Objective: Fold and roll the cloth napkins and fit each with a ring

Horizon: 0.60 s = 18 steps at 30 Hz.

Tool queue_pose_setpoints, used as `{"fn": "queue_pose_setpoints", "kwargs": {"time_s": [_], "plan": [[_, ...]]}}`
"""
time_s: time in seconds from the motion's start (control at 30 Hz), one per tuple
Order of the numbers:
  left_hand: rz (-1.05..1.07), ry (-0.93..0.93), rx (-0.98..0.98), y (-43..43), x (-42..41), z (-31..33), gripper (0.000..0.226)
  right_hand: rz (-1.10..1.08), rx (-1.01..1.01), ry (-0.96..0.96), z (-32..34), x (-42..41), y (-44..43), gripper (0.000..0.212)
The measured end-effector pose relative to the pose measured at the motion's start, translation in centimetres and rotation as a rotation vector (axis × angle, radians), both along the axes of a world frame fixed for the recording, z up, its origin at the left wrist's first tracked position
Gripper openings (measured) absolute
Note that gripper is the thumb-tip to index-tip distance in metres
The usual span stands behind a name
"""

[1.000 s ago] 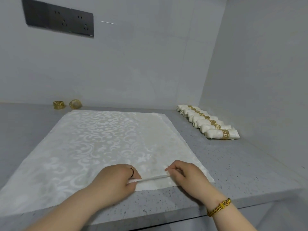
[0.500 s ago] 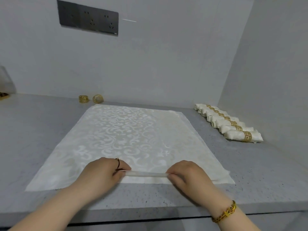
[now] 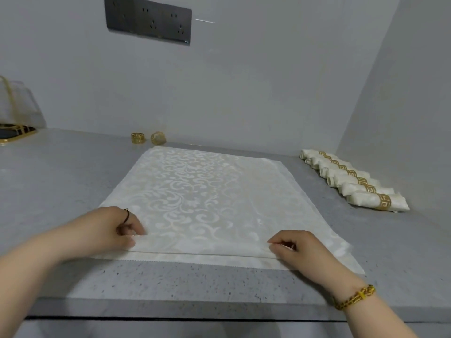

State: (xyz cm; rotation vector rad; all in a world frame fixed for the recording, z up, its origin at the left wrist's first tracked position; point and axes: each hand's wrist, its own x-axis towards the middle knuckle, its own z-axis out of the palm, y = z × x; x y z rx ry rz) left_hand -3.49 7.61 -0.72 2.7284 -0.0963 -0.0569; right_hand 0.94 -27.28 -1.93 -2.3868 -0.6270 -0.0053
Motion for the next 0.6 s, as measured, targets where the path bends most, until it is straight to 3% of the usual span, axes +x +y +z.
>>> {"fn": "queue_pose_setpoints", "kwargs": {"time_s": [0.1, 0.2, 0.4, 0.47, 0.53, 0.6], "plan": [[0.134, 0.012, 0.250, 2.5, 0.2, 0.5, 0.031, -0.004, -0.002, 0.005, 0.2, -0.1, -0.5, 0.020], [0.251, -0.100, 0.222, 3.6, 0.3, 0.6, 0.034, -0.014, -0.002, 0.031, 0.4, -0.1, -0.8, 0.023], [0.222, 0.048, 0.282, 3.5, -0.3, -0.6, 0.028, -0.059, -0.055, -0.021, 0.3, 0.4, -0.5, 0.024], [0.234, -0.011, 0.373, 2.8, -0.4, -0.4, 0.029, -0.092, -0.080, -0.034, 0.1, 0.5, -0.5, 0.022], [0.176, -0.102, 0.456, 1.5, -0.3, -0.1, 0.047, -0.102, -0.099, -0.021, 0.1, 0.7, -0.5, 0.023], [0.060, -0.225, 0.409, -0.2, -0.3, -0.4, 0.057, -0.099, -0.139, -0.004, 0.1, 0.8, -0.3, 0.026]]}}
